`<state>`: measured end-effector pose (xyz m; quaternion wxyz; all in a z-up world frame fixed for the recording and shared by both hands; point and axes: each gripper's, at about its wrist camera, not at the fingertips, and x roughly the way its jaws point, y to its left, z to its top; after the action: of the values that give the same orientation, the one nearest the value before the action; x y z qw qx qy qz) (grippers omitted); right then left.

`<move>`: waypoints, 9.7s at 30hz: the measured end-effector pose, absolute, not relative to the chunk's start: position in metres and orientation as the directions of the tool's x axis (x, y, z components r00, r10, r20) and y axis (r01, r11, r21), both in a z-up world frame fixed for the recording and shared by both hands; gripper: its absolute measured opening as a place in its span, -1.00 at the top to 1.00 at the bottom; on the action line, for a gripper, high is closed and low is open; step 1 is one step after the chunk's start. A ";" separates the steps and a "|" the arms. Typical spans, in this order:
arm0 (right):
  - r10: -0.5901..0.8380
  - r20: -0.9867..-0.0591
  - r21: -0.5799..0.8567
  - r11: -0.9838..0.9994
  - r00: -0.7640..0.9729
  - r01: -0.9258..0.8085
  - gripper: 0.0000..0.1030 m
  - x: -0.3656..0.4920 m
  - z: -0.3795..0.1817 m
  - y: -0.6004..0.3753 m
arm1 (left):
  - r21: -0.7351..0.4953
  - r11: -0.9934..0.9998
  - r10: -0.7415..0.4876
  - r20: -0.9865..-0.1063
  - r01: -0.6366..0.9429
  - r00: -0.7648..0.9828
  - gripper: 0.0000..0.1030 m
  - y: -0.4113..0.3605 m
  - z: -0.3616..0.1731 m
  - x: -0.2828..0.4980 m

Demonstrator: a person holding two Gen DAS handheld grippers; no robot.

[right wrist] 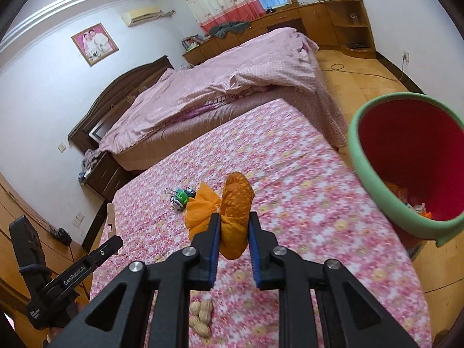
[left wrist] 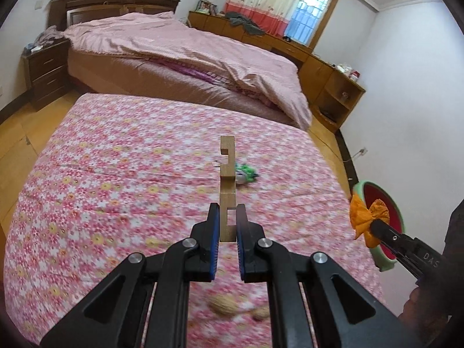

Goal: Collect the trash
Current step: 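Carry the wooden stick and orange bow over the red bucket with both tools, then open the left tool to drop the wooden stick into the bucket, then open the right tool to drop the orange bow into the bucket, then move both tools back over the bed, then grasp the blue binder clip on the bed with the left tool, then grasp the green toy figure with the right tool while the left tool holds the clip, then carry the binder clip and green toy over the red bucket, then open the right tool to drop the toy while the left tool drops the clip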

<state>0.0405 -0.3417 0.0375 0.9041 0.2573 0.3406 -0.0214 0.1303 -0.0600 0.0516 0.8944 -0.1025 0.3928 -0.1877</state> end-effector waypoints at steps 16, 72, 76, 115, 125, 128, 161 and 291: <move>0.042 -0.561 0.493 0.819 0.827 0.293 0.60 -0.030 0.062 -0.408 | -0.358 0.829 -0.552 -0.645 0.430 0.528 0.82 -0.139 0.081 0.092; -0.134 -0.638 0.524 0.646 0.759 0.555 0.34 -0.060 -0.006 -0.582 | -0.313 0.668 -0.630 -0.720 0.675 0.290 0.45 -0.366 0.037 0.117; -0.135 -0.628 0.524 0.654 0.766 0.545 0.26 -0.062 0.001 -0.576 | -0.311 0.683 -0.626 -0.715 0.661 0.310 0.44 -0.352 0.045 0.114; 0.006 -0.650 0.464 0.795 0.760 0.391 -0.06 0.015 0.020 -0.464 | -0.233 0.941 -0.335 -0.735 0.244 0.589 0.31 -0.127 0.030 0.218; 0.036 -0.682 0.435 0.822 0.730 0.366 -0.06 0.043 0.011 -0.443 | -0.259 0.938 -0.345 -0.740 0.229 0.577 0.32 -0.118 0.006 0.257; 0.038 -0.689 0.429 0.826 0.723 0.365 -0.06 0.047 0.008 -0.440 | -0.263 0.929 -0.367 -0.730 0.258 0.577 0.69 -0.123 0.004 0.259; 0.217 -0.731 0.351 0.933 0.647 0.084 -0.11 0.135 0.008 -0.328 | -0.303 0.953 -0.217 -0.654 0.013 0.725 1.00 0.002 0.013 0.230; -0.077 -0.578 0.508 0.746 0.813 0.431 -0.15 -0.059 0.022 -0.560 | -0.283 0.727 -0.586 -0.730 0.626 0.350 0.44 -0.341 0.053 0.109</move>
<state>-0.0589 -0.5604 0.0219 0.8940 0.3271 0.2711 -0.1421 0.1086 -0.3407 0.0525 0.8214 0.0229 0.4344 -0.3689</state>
